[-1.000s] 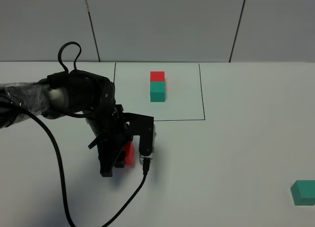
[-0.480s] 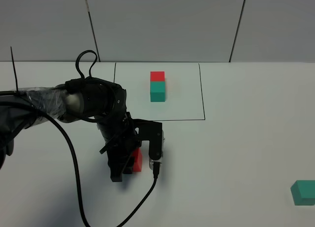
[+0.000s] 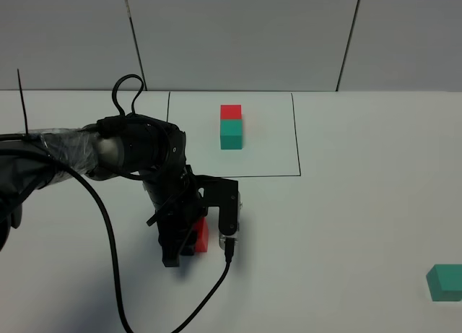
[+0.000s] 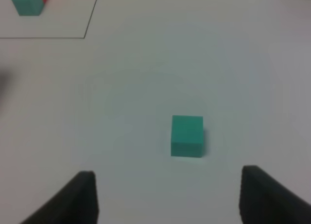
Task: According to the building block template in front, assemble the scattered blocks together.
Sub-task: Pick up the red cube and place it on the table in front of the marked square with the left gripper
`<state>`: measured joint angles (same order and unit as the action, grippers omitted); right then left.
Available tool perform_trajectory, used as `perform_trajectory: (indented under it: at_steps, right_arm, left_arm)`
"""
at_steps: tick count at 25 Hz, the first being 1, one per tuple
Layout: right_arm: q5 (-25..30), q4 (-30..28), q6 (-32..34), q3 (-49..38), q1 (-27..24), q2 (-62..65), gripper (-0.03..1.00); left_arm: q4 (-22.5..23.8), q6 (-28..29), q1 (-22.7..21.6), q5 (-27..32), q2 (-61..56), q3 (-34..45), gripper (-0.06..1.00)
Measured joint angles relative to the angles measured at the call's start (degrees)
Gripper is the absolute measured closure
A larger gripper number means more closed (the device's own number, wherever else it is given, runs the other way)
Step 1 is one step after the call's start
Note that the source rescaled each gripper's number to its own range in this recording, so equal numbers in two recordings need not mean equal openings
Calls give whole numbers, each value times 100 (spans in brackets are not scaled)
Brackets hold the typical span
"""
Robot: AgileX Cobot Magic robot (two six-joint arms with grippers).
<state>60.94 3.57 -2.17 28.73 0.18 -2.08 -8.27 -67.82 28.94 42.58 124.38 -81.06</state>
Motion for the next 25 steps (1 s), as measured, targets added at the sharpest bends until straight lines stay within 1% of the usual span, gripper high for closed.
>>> perform_trajectory:
  at_steps: [22,23,25]
  right_arm:
    - [0,0,0,0,0,0,40]
    - [0,0,0,0,0,0,40]
    - [0,0,0,0,0,0,41]
  left_arm:
    - [0,0,0,-10,0,0,94]
    - [0,0,0,-10,0,0,93]
    - [0,0,0,-43,0,0,88]
